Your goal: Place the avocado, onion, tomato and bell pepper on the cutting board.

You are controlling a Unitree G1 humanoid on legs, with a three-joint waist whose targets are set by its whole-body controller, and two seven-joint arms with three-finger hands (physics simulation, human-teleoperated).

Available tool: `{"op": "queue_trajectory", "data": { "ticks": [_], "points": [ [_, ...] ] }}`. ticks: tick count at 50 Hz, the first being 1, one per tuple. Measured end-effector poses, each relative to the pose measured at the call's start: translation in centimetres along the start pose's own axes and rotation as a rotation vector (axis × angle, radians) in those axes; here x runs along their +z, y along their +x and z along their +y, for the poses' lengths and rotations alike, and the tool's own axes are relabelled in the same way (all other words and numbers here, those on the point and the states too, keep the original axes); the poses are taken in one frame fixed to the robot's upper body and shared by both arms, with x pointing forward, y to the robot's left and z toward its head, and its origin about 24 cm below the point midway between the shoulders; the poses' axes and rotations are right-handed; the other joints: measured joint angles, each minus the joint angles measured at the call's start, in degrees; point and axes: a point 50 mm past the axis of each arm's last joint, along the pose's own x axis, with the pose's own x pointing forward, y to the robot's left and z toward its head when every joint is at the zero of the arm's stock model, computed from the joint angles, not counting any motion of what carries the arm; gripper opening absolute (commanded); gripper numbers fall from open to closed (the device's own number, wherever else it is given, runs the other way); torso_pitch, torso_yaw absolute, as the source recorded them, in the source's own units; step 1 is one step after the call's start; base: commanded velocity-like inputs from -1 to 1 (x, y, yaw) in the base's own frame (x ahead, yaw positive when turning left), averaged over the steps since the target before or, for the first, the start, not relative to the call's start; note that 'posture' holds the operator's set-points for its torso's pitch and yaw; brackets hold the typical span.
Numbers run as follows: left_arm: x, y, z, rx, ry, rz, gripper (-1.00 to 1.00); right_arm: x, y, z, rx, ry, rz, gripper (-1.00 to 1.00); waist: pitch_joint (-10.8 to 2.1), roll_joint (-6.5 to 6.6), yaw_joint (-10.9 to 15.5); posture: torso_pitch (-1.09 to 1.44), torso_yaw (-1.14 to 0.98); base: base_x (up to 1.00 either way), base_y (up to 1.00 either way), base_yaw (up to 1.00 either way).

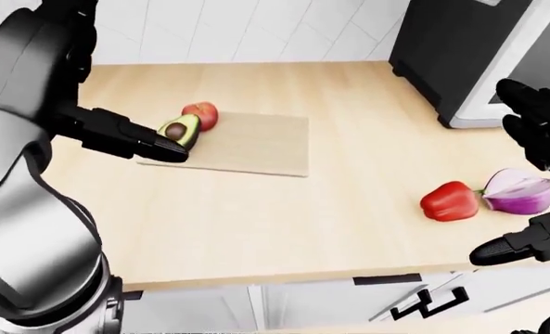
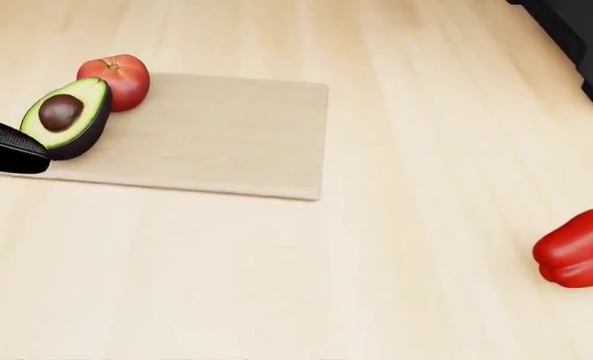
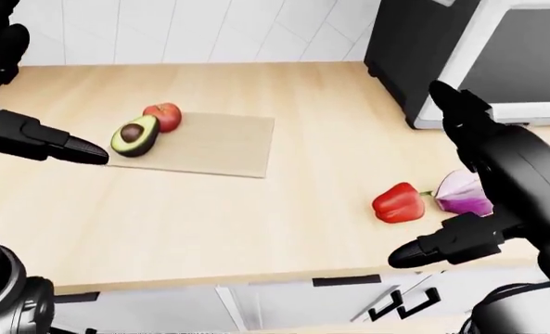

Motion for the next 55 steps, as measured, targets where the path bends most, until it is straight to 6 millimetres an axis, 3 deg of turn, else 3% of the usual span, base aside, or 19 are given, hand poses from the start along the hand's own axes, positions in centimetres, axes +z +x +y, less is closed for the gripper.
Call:
{"op": "queue_trajectory", "data": {
  "ticks": [10,22,36,55],
  "points": [
    [1.4,0.1,0.3,0.014,0.005,-0.031,1.0,-0.3,0.3,0.2,0.011,-0.007,0.003,1.0,0.01,-0.7,-0.77,0.0,-0.06,0.0,0.0,0.0],
    [1.3,0.0,0.3,0.019,0.01,-0.029,1.0,-0.4,0.3,0.5,0.044,-0.044,0.001,1.0,-0.01,-1.1,-2.81,0.0,-0.12,0.0,0.0,0.0],
    [1.2,-0.3,0.3,0.027,0.01,-0.031,1.0,-0.5,3.2,-0.6,0.067,-0.127,0.038,1.0,-0.32,-0.52,-6.31,0.0,-0.19,0.0,0.0,0.0],
    [1.4,-0.1,0.4,0.031,0.004,-0.036,1.0,0.5,6.9,-0.7,0.167,-0.293,0.06,1.0,-0.7,-0.74,-10.49,0.0,-0.2,0.0,0.0,0.0]
  ]
}}
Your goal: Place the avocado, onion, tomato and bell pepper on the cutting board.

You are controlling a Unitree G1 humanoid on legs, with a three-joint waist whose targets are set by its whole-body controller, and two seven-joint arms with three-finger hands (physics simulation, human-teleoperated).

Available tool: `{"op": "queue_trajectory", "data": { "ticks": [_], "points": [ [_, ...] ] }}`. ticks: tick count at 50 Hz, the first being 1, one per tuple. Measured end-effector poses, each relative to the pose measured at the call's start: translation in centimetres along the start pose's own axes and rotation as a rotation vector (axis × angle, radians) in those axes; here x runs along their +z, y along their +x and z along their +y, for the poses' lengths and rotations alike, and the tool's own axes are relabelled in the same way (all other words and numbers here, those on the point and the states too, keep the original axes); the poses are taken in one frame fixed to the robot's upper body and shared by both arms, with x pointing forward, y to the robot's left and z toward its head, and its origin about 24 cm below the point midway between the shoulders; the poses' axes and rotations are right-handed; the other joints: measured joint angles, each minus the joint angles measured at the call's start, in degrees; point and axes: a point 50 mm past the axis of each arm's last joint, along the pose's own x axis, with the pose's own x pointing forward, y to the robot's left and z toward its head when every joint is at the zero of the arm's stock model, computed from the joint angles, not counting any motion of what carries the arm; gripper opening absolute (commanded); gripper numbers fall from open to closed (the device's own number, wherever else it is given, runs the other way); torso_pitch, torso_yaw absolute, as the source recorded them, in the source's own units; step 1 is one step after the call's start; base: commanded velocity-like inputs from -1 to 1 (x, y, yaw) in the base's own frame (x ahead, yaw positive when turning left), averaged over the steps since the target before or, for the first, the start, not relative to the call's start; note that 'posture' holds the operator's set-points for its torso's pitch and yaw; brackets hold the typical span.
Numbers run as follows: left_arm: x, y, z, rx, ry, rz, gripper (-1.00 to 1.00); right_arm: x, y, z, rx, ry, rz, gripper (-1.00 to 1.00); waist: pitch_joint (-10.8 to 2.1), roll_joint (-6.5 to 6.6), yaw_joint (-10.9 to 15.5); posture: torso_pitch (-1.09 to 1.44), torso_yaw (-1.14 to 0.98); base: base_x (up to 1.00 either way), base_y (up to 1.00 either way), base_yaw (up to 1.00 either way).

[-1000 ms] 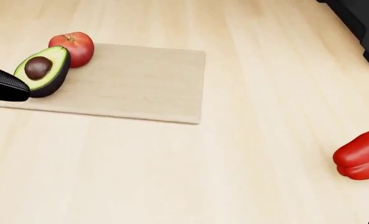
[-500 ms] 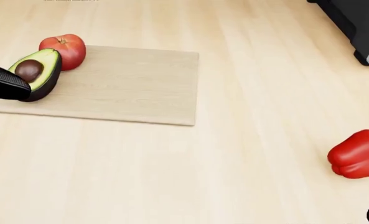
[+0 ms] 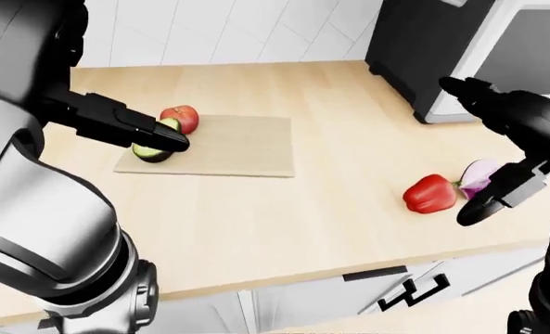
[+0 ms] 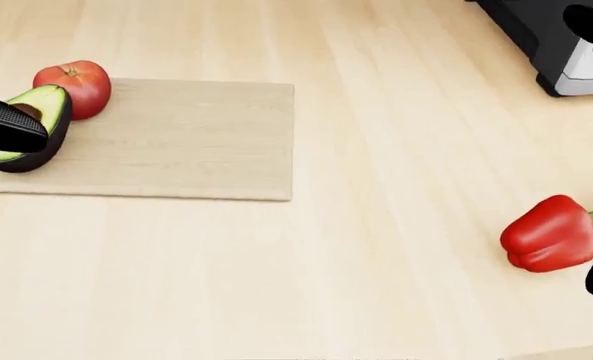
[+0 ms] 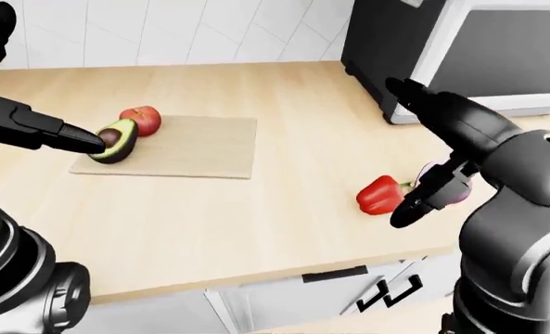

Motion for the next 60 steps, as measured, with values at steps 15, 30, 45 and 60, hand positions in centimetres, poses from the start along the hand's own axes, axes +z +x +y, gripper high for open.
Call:
{"op": "queue_trajectory", "data": {
  "ticks": [15,30,45,60],
  "points": [
    [-0.5,-0.2,-0.2,-0.001,0.002,0.01,1.0,1.0,4.0,0.0,0.085,-0.133,0.006,1.0,-0.16,0.24,-1.63,0.0,-0.2,0.0,0.0,0.0],
    [-0.6,-0.5,0.1,0.009,0.003,0.01,1.0,0.2,7.8,2.9,0.173,-0.251,0.054,1.0,-0.28,0.61,-2.34,0.0,-0.2,0.0,0.0,0.0],
    [-0.4,-0.2,0.0,0.01,0.003,0.006,1.0,0.1,7.2,2.6,0.195,-0.305,0.059,1.0,-0.52,0.38,-2.87,0.0,-0.2,0.0,0.0,0.0],
    [-0.9,-0.5,0.1,0.013,0.006,0.016,1.0,0.1,7.8,4.1,0.256,-0.365,0.046,1.0,-0.62,0.46,-3.35,0.0,-0.2,0.0,0.0,0.0]
  ]
}}
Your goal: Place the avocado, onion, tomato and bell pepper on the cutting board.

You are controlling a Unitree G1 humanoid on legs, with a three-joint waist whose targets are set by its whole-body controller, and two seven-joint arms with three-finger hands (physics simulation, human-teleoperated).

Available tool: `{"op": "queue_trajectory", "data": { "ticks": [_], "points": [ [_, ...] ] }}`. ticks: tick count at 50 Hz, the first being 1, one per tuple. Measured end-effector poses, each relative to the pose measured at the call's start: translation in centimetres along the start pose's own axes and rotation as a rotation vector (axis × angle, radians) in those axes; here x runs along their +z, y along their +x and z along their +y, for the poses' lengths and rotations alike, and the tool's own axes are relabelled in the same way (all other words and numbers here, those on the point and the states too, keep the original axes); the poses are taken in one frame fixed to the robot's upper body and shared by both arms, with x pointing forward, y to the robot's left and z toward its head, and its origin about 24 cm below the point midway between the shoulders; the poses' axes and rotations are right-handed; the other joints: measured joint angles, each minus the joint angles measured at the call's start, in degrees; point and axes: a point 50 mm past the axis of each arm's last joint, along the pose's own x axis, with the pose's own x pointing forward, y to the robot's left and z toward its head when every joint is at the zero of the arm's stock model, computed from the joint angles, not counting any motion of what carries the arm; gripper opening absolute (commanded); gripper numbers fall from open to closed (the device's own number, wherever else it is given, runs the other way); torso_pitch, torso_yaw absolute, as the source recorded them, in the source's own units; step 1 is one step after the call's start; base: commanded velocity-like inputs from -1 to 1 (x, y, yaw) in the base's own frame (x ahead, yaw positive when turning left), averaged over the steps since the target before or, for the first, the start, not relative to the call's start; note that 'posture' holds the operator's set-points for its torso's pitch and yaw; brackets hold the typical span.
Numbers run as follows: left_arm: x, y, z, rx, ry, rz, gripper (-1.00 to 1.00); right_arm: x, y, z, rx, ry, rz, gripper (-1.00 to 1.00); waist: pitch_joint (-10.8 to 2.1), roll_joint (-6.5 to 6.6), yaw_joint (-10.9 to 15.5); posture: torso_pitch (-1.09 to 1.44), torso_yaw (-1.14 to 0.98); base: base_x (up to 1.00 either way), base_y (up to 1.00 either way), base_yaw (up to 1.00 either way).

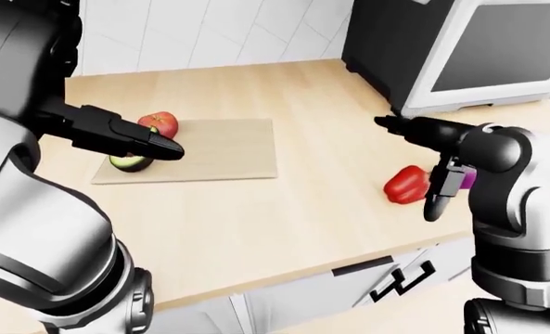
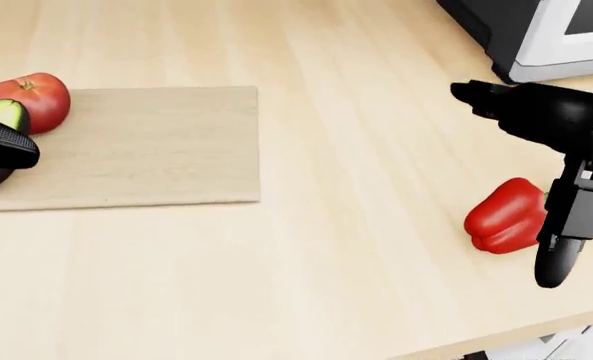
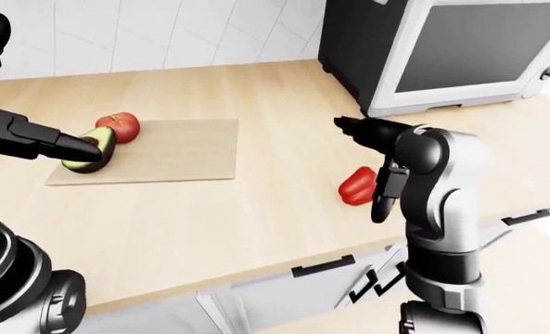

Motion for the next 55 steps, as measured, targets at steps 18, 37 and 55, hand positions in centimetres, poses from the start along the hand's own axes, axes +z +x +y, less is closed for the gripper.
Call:
{"op": "queue_trajectory", "data": {
  "ticks": [18,37,55],
  "points": [
    [0.0,-0.1,0.1,0.003,-0.003,0.002,1.0,0.0,1.2,0.9,0.024,-0.065,0.015,1.0,-0.12,-0.03,0.0,0.0,-0.2,0.0,0.0,0.0],
    [0.1,0.1,0.1,0.002,0.001,-0.001,1.0,0.2,0.8,1.7,0.026,-0.088,0.003,0.3,-0.58,-0.49,-0.43,0.0,-0.2,0.0,0.0,0.0],
    [-0.3,-0.2,0.1,0.004,0.001,0.004,1.0,0.6,0.9,1.7,-0.016,-0.088,-0.012,-0.02,-0.98,-0.83,-0.41,0.0,-0.2,0.0,0.0,0.0]
  ]
}}
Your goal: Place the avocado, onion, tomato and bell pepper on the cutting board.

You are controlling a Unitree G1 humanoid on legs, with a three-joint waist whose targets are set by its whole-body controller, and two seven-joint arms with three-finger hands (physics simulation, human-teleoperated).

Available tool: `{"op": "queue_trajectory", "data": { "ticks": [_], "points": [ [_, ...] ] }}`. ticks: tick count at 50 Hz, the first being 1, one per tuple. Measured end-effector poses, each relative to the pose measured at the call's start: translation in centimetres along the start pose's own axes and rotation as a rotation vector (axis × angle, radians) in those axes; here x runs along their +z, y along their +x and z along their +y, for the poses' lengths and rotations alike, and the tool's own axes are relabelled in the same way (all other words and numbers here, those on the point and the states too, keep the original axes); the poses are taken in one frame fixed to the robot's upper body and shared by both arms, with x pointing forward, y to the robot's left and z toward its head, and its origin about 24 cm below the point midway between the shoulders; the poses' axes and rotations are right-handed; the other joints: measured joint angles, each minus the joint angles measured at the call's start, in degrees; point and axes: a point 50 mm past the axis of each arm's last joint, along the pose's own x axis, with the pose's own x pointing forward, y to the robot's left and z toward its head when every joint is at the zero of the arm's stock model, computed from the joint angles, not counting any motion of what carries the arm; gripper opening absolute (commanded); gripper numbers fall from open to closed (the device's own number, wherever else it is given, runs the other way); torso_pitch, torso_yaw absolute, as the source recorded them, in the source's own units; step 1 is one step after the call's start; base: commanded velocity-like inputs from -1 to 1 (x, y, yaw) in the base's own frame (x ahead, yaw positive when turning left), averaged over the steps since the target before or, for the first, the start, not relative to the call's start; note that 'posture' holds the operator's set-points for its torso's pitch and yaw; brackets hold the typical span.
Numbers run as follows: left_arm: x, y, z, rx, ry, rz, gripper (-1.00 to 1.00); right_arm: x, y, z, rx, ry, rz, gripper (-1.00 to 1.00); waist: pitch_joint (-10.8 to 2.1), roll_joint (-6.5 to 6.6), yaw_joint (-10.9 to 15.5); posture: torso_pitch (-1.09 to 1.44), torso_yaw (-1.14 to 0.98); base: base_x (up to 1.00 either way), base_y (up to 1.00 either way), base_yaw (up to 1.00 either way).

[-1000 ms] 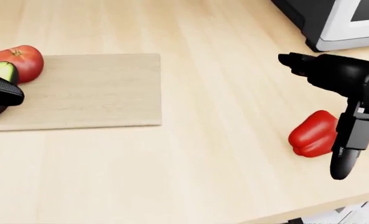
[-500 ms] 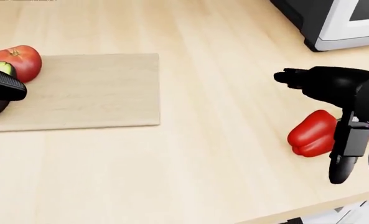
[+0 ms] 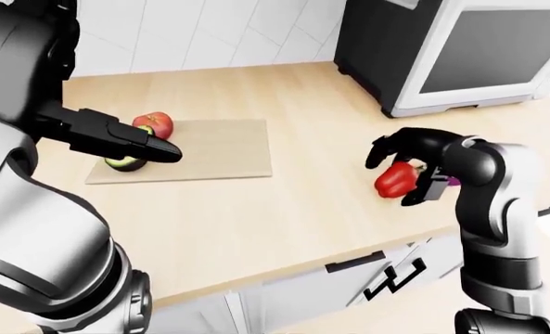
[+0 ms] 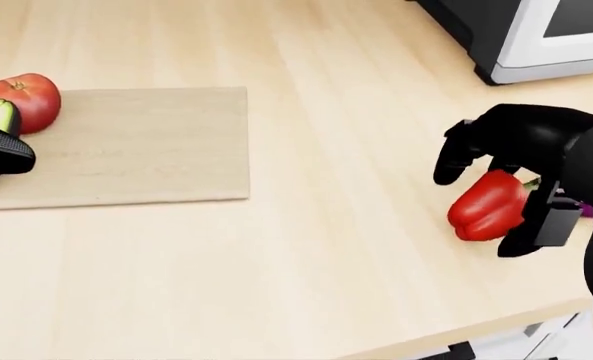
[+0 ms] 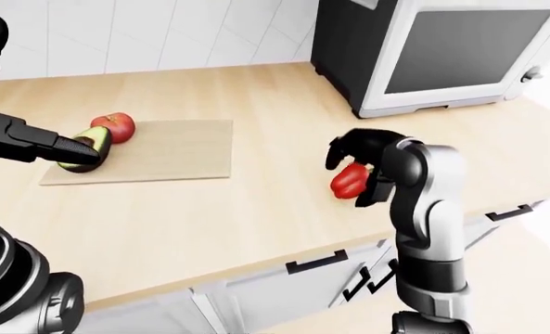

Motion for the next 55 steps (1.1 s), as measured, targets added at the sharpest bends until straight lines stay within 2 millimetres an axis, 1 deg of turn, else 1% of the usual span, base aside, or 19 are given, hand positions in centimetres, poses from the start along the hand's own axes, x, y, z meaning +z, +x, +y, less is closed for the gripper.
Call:
{"op": "queue_trajectory", "data": {
  "ticks": [2,4,5,7,10,12,16,19,25,33,42,45,48,51,55],
  "points": [
    [0.0,0.0,0.0,0.0,0.0,0.001,1.0,0.1,0.0,-0.2,-0.002,-0.003,-0.003,-0.07,0.0,0.03,0.05,0.0,-0.2,0.0,0.0,0.0],
    [0.0,0.0,0.0,0.001,0.0,0.001,1.0,0.2,0.0,-0.3,-0.004,-0.003,-0.006,-0.21,0.0,0.05,0.09,0.0,-0.2,0.0,0.0,0.0],
    [0.0,0.0,0.0,0.001,0.0,0.001,1.0,0.2,0.1,-0.4,-0.005,-0.003,-0.008,-0.32,0.02,0.06,0.11,0.0,-0.2,0.0,0.0,0.0],
    [0.0,0.1,0.0,0.0,-0.002,-0.001,1.0,0.2,0.2,-0.6,-0.006,-0.006,-0.009,-0.44,0.09,0.11,0.24,0.0,-0.2,0.0,0.0,0.0],
    [0.0,0.2,-0.1,0.001,-0.004,-0.001,1.0,0.3,0.3,-0.7,0.0,-0.003,-0.014,-0.54,0.22,0.2,0.31,0.0,-0.2,0.0,0.0,0.0],
    [0.1,0.3,-0.1,0.0,-0.003,0.0,1.0,0.2,0.4,-0.8,0.005,-0.001,-0.017,-0.75,0.34,0.3,0.33,0.0,-0.2,0.0,0.0,0.0],
    [0.2,0.5,-0.2,-0.004,-0.002,-0.004,1.0,0.5,0.7,-1.1,0.017,-0.005,-0.027,-0.91,0.67,0.64,0.28,0.0,-0.2,0.0,0.0,0.0],
    [0.3,0.5,-0.2,-0.005,-0.001,-0.006,1.0,0.8,0.8,-1.5,0.016,-0.011,-0.039,-0.98,0.86,0.93,0.25,0.0,-0.2,0.0,0.0,0.0],
    [0.1,0.4,-0.2,-0.004,-0.002,-0.004,1.0,1.8,0.4,-3.6,-0.015,-0.032,-0.061,-1.0,1.1,1.32,0.05,0.0,-0.2,0.0,0.0,0.0],
    [0.1,0.1,0.0,0.005,-0.004,-0.007,1.0,4.6,-0.1,-7.4,-0.065,-0.075,-0.121,-1.0,1.25,1.55,-0.37,0.0,-0.2,0.0,0.0,0.0],
    [0.1,0.1,0.0,0.005,-0.023,-0.014,1.0,8.5,1.6,-11.6,-0.056,-0.117,-0.202,-1.0,1.79,2.09,-0.89,0.0,-0.19,0.0,0.0,0.0],
    [0.2,0.0,0.2,0.015,-0.042,-0.018,1.0,9.6,2.2,-12.3,-0.062,-0.13,-0.231,-1.0,1.85,2.23,-0.79,0.0,-0.17,0.0,0.0,0.0],
    [0.3,0.0,0.3,0.022,-0.048,-0.016,1.0,10.7,3.4,-12.8,-0.049,-0.132,-0.251,-1.0,1.93,2.49,-0.46,0.0,-0.16,0.0,0.0,0.0],
    [0.4,0.1,0.4,0.023,-0.045,-0.017,1.0,11.9,4.5,-12.9,-0.037,-0.132,-0.276,-1.0,2.11,2.74,-0.01,0.0,-0.14,0.0,0.0,0.0],
    [0.5,0.0,0.4,0.017,-0.03,-0.02,1.0,13.9,5.2,-12.8,-0.04,-0.137,-0.326,-1.0,2.51,3.09,0.94,0.0,-0.12,0.0,0.0,0.0]
  ]
}}
